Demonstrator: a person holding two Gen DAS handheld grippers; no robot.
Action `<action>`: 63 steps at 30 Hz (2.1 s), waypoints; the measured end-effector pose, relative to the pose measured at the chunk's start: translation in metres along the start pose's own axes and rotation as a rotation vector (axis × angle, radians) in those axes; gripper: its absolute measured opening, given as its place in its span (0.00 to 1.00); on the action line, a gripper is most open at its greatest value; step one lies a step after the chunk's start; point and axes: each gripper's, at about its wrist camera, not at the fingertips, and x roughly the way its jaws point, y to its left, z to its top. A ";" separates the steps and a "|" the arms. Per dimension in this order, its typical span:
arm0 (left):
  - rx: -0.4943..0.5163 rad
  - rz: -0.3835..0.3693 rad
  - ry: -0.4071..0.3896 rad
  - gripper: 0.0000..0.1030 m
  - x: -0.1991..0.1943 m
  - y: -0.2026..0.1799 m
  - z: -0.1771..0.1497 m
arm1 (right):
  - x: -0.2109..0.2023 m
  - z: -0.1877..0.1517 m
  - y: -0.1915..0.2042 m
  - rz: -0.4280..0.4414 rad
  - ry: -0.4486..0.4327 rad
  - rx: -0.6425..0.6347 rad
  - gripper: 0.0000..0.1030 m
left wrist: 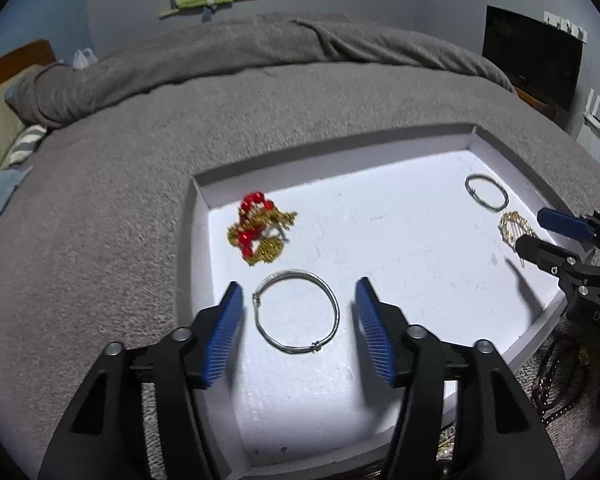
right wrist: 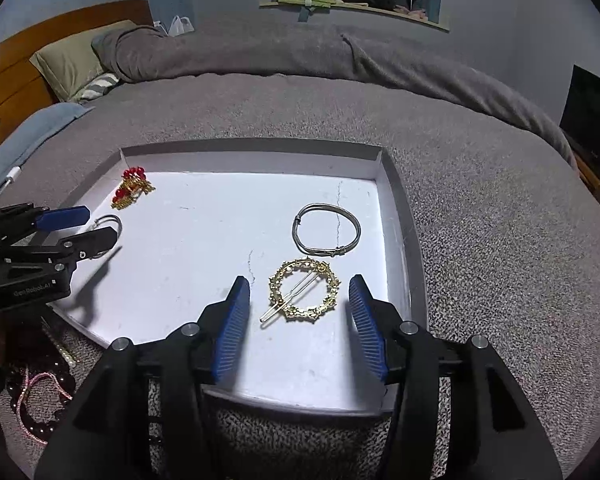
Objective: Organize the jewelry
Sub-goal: 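Withdraw both tools from the tray toward the remaining bracelets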
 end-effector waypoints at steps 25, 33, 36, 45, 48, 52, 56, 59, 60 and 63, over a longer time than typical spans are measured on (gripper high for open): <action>-0.066 0.037 -0.177 0.91 -0.066 0.002 -0.011 | -0.072 -0.003 -0.016 0.023 -0.304 0.124 0.95; -0.111 0.037 -0.209 0.91 -0.086 0.011 -0.022 | -0.095 -0.014 -0.019 0.017 -0.327 0.135 0.95; -0.121 0.033 -0.218 0.91 -0.092 0.014 -0.027 | -0.102 -0.019 -0.019 0.012 -0.332 0.130 0.95; -0.095 0.036 -0.211 0.91 -0.102 0.012 -0.043 | -0.115 -0.034 -0.020 0.020 -0.325 0.115 0.95; -0.090 0.015 -0.205 0.91 -0.107 0.013 -0.051 | -0.118 -0.037 -0.023 0.033 -0.323 0.127 0.95; -0.048 -0.010 -0.189 0.91 -0.109 0.008 -0.067 | -0.118 -0.040 -0.026 0.050 -0.310 0.143 0.95; 0.009 -0.020 -0.182 0.91 -0.113 -0.002 -0.079 | -0.118 -0.042 -0.026 0.062 -0.299 0.159 0.95; 0.042 -0.080 -0.188 0.91 -0.114 -0.011 -0.082 | -0.119 -0.046 -0.024 0.065 -0.291 0.163 0.95; 0.051 -0.089 -0.186 0.91 -0.113 -0.015 -0.082 | -0.119 -0.048 -0.023 0.067 -0.287 0.164 0.95; 0.082 -0.117 -0.145 0.89 -0.102 -0.026 -0.083 | -0.120 -0.054 -0.021 0.093 -0.266 0.165 0.95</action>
